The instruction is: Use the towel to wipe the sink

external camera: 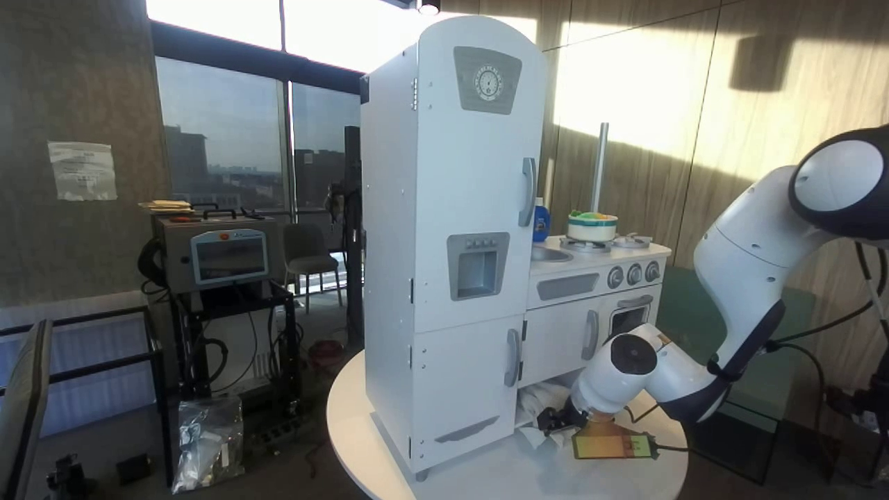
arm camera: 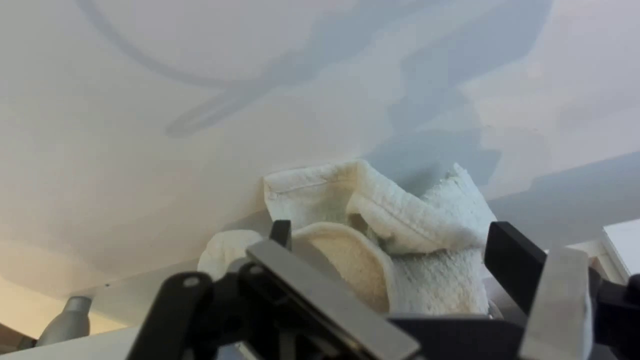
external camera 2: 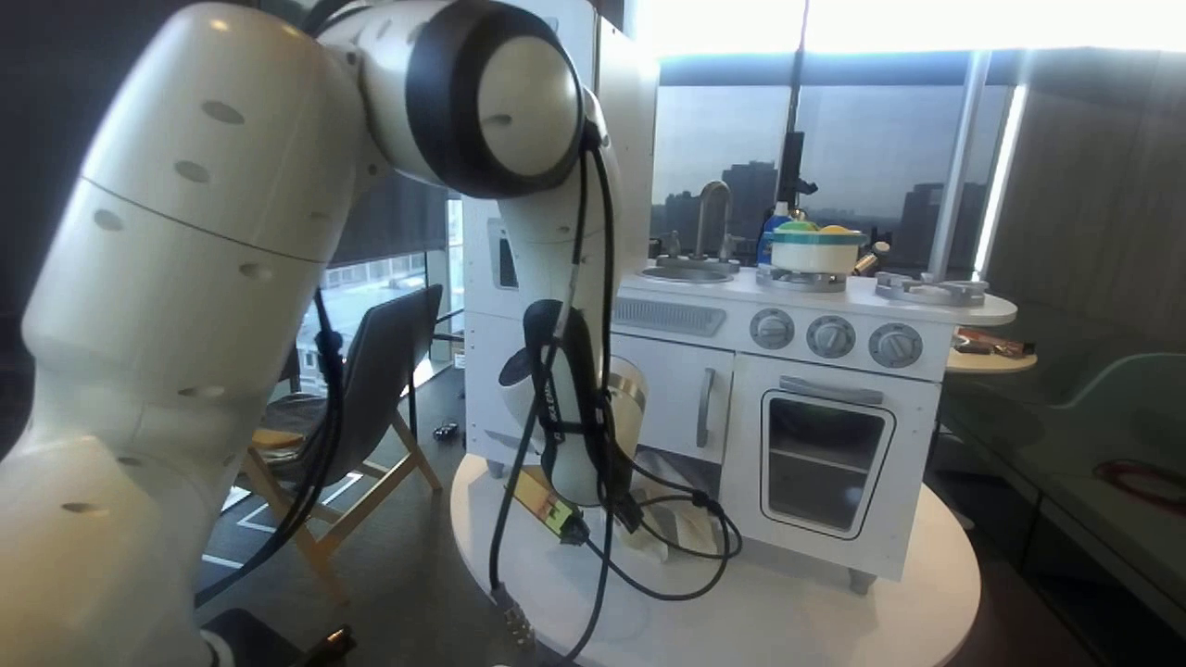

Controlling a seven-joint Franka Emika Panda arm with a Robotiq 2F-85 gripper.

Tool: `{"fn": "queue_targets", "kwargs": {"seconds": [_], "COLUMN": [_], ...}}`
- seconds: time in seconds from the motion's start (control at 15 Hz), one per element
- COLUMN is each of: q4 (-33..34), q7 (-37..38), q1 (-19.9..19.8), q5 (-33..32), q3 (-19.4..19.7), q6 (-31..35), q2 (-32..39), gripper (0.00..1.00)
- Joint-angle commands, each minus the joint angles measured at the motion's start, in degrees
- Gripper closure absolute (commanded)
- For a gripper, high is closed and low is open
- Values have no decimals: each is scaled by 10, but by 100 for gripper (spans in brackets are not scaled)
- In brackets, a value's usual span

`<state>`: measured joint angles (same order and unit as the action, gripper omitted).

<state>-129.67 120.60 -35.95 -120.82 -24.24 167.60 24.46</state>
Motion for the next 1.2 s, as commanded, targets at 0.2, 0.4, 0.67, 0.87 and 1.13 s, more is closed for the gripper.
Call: {"fn": "queue_targets", "kwargs": {"seconds": [0.2, 0.4, 0.67, 0.87, 1.13], "q4": [114, 133, 140, 132, 110], "q7": [5, -6, -41, -70, -132], "q1": [-3, 6, 21, 30, 44], "q5": [-80, -89, -73, -58, 6], "q3": [-4, -1, 10, 18, 31], "q6": [-32, -48, -64, -69, -63], "q2": [126, 141, 149, 146, 124], "gripper": [0, 0, 34, 58, 83]}}
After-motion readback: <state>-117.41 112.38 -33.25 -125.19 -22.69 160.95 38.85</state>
